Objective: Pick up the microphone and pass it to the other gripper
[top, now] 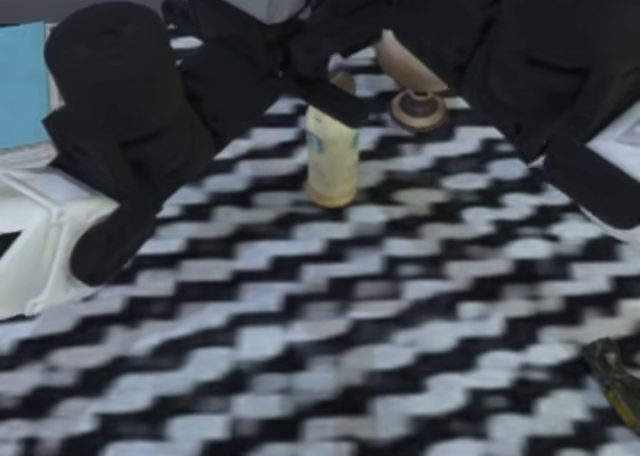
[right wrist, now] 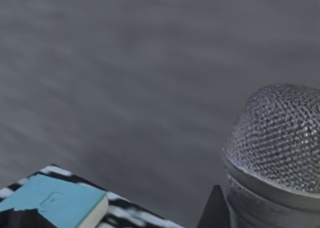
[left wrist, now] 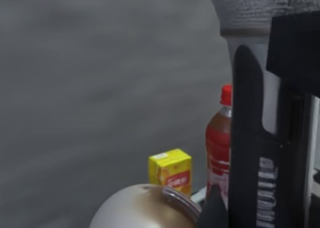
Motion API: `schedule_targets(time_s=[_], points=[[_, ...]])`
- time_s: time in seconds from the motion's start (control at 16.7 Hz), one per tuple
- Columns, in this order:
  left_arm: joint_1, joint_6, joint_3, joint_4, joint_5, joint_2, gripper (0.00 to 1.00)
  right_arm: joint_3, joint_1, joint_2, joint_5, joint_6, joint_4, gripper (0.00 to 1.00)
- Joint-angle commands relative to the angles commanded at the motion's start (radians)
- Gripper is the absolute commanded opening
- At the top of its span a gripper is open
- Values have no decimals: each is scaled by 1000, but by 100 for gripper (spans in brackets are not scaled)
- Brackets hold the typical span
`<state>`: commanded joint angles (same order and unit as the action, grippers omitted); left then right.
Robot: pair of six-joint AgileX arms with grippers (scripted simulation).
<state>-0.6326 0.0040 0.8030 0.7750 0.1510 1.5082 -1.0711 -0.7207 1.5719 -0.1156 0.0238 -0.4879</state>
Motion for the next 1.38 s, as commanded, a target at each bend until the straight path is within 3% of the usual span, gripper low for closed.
schedule_targets(time_s=[0.24, 1.02, 1.38], points=[[0, 0, 0, 0, 0, 0, 0, -5, 1, 5, 1, 0, -1, 100], [0, 0, 0, 0, 0, 0, 0, -5, 1, 5, 1, 0, -1, 2], [0, 0, 0, 0, 0, 0, 0, -5, 1, 5, 1, 0, -1, 0]])
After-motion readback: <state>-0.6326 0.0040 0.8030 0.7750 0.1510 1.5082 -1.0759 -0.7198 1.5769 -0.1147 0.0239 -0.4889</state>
